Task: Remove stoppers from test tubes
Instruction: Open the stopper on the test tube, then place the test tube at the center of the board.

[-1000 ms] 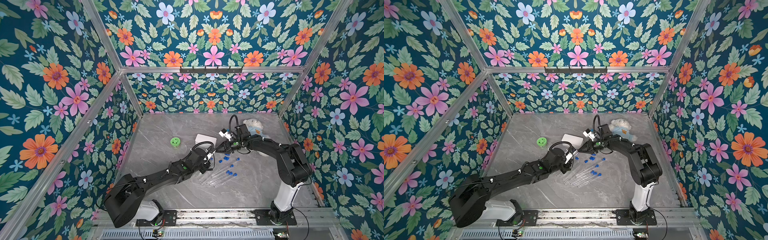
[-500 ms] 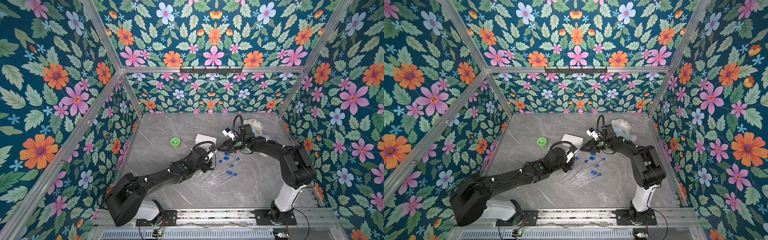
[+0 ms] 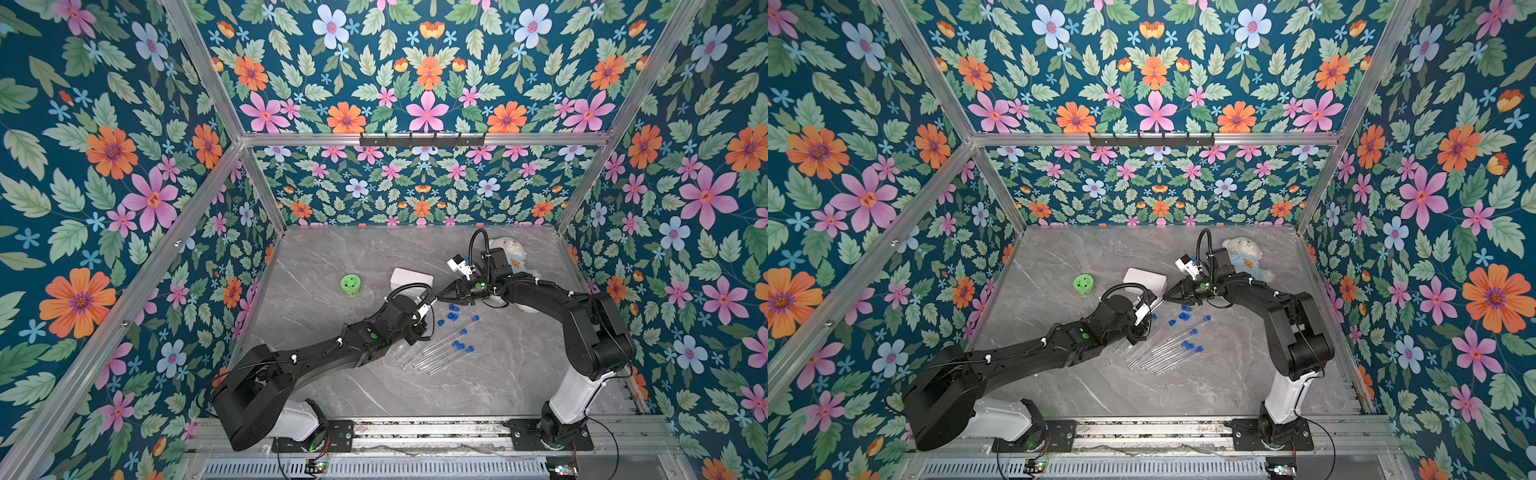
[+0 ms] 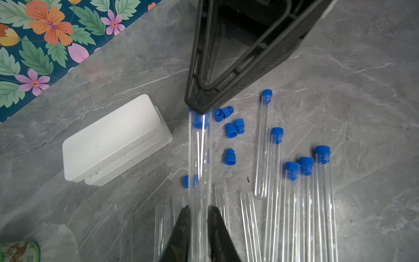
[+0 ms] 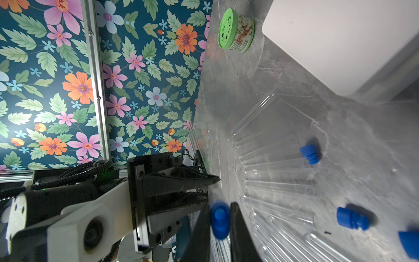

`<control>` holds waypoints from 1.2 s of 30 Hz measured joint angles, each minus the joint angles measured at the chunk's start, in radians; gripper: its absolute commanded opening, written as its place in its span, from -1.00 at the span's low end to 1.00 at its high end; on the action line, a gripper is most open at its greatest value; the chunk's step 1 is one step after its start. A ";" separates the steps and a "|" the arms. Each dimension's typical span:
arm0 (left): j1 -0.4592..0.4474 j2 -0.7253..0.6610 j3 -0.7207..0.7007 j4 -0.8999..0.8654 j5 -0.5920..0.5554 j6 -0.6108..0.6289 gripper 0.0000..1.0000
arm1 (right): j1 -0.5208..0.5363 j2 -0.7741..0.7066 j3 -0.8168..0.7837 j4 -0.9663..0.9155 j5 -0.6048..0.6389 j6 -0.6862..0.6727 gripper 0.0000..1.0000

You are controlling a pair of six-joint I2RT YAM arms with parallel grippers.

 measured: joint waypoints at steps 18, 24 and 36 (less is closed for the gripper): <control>-0.037 0.030 0.016 -0.031 -0.027 0.017 -1.00 | -0.029 -0.024 -0.021 -0.011 0.043 0.010 -0.98; -0.055 0.054 0.012 -0.175 -0.016 0.025 -1.00 | -0.040 -0.042 -0.012 0.000 0.105 -0.016 -0.98; -0.056 0.059 0.014 -0.179 -0.016 -0.002 -1.00 | -0.044 -0.027 0.050 -0.169 0.318 -0.129 -0.96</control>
